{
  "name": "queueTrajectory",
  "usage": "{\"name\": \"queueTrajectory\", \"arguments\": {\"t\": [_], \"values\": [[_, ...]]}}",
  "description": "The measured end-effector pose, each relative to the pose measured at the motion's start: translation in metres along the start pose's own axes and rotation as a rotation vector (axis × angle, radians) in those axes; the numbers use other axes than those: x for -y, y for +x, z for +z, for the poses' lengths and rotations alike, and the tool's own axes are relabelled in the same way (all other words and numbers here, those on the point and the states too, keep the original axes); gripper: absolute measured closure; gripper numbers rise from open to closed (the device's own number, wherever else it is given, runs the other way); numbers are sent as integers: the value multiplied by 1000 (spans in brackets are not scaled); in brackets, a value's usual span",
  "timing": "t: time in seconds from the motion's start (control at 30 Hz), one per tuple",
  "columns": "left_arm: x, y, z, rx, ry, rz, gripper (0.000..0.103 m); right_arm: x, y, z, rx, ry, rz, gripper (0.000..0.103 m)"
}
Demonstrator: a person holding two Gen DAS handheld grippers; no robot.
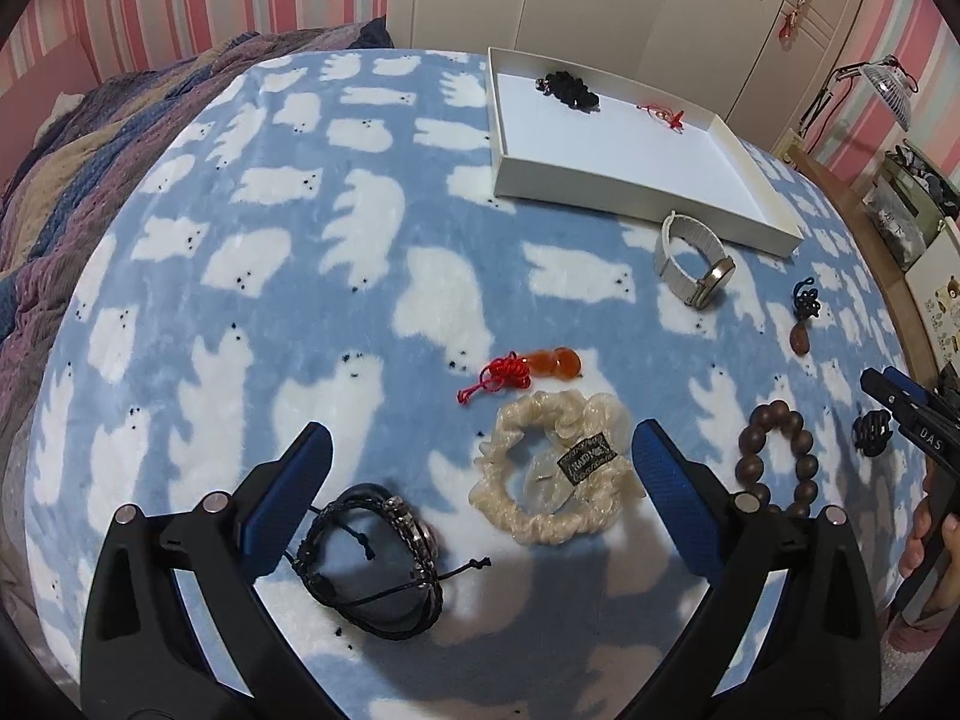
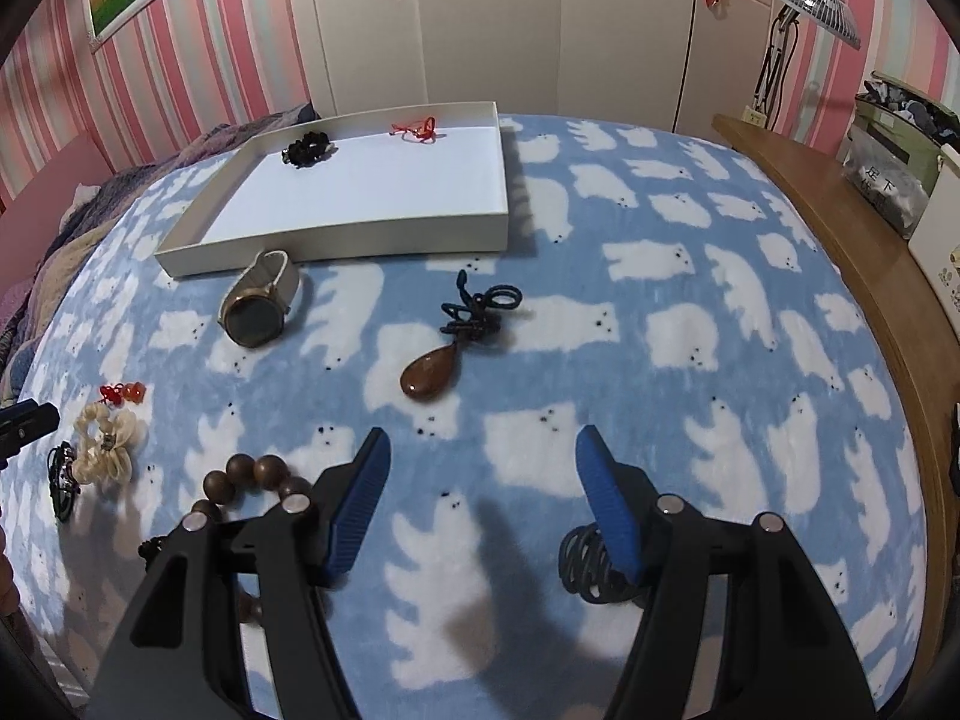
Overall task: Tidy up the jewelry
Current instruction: 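Move both tools back over the remaining jewelry on the blanket, then grasp the cream scrunchie with the left tool while the right tool grasps the black claw clip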
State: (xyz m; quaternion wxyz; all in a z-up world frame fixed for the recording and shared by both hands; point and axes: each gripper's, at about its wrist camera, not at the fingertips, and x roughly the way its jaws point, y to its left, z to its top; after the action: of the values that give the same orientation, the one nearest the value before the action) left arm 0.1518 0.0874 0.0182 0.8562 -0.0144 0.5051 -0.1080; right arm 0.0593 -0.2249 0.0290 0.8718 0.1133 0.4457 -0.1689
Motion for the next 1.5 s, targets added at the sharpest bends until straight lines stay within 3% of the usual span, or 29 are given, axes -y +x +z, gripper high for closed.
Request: {"name": "queueTrajectory", "arguments": {"t": [0.57, 1.17, 1.5], "values": [[4, 17, -8, -33, 27, -13, 6, 13, -9, -11, -16, -12, -69, 38], [9, 35, -11, -78, 29, -37, 21, 42, 3, -25, -85, 5, -141, 38], [10, 42, -11, -100, 27, -49, 37, 47, 2, -27, -97, -4, -152, 33]]}}
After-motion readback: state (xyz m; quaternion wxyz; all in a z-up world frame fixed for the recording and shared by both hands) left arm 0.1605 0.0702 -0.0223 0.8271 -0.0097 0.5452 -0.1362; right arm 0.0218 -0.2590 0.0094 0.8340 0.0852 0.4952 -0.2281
